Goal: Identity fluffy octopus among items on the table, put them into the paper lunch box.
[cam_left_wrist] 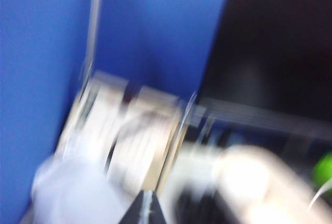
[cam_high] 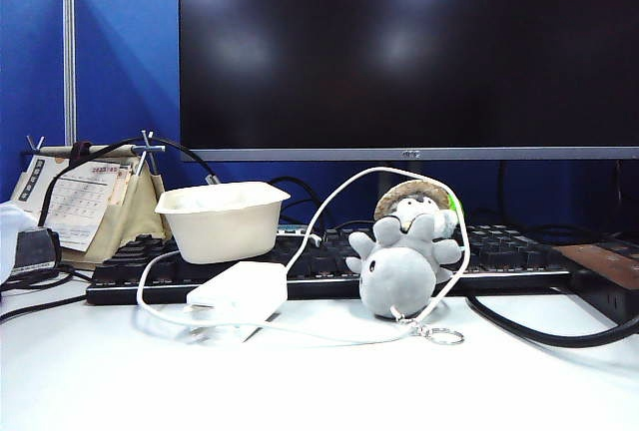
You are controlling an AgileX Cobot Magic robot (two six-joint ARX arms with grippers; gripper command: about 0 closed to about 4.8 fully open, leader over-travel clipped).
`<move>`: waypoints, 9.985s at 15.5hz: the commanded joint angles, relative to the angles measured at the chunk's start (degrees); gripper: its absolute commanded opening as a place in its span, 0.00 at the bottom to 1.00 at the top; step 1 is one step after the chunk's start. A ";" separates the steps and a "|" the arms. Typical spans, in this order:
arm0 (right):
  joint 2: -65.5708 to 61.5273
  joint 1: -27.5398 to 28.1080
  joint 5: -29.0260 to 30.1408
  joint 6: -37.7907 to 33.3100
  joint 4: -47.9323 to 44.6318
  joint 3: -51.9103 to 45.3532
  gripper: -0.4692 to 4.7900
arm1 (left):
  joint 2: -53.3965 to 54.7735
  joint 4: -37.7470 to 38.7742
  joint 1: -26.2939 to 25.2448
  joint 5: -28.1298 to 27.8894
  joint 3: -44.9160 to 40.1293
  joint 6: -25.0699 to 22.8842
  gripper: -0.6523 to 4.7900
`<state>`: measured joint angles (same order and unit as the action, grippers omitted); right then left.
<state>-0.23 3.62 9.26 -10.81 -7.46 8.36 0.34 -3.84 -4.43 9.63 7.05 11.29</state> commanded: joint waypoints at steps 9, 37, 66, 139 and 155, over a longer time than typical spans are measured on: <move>-24.30 -0.02 24.37 -1.42 38.88 40.52 0.08 | 20.17 35.28 0.00 16.81 41.44 0.09 0.11; -80.96 -26.62 19.85 1.77 28.09 43.10 0.55 | 44.78 43.41 11.41 23.54 43.19 -0.31 0.18; -89.09 -27.02 19.39 1.84 26.45 43.25 0.47 | 44.76 50.07 11.43 33.05 43.19 -0.33 0.18; -107.80 -37.35 18.71 8.00 19.82 74.14 0.08 | 44.76 52.17 11.41 32.61 43.19 -0.35 0.18; -107.78 -40.79 9.55 7.85 20.57 74.18 0.48 | 44.76 48.46 11.41 32.54 43.19 -17.33 0.18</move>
<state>-108.36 -37.06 18.65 -2.98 14.02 82.35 45.21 46.83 7.03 41.98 50.00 -5.30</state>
